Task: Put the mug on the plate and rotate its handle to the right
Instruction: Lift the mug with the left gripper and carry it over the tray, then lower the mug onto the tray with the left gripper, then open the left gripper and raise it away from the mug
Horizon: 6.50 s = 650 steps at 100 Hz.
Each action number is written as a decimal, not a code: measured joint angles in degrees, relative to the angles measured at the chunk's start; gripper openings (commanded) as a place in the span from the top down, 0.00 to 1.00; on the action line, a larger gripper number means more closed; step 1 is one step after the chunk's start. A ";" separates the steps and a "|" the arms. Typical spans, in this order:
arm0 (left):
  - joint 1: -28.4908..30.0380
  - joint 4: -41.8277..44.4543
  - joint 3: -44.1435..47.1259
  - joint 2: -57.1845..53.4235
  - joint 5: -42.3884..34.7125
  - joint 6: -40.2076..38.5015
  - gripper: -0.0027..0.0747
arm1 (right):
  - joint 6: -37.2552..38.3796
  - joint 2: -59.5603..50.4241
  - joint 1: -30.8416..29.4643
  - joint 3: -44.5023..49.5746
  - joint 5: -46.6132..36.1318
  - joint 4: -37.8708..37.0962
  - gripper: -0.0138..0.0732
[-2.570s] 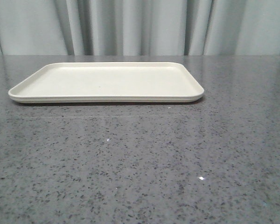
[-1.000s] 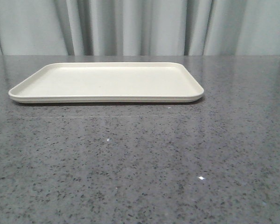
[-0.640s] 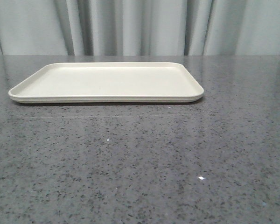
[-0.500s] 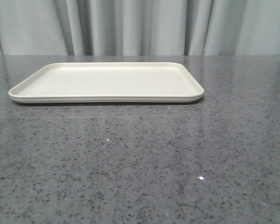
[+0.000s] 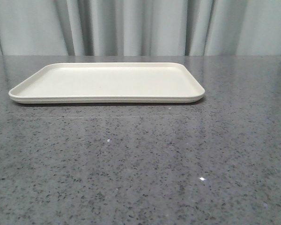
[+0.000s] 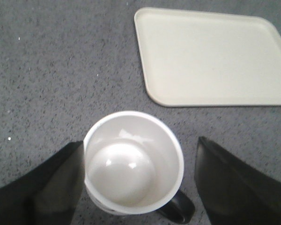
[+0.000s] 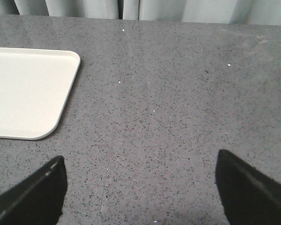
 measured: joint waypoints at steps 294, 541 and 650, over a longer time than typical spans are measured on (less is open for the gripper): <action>-15.48 -7.85 -28.39 50.50 -8.90 -2.35 0.99 | 0.00 0.00 0.00 0.00 -3.05 0.05 0.11; -20.67 3.37 -41.03 63.41 -2.35 -7.61 0.88 | 0.00 0.00 0.00 0.00 -3.69 0.13 0.11; -20.67 11.07 -37.87 48.62 -8.25 -7.61 0.42 | -0.39 0.00 0.00 0.00 -3.69 0.13 0.11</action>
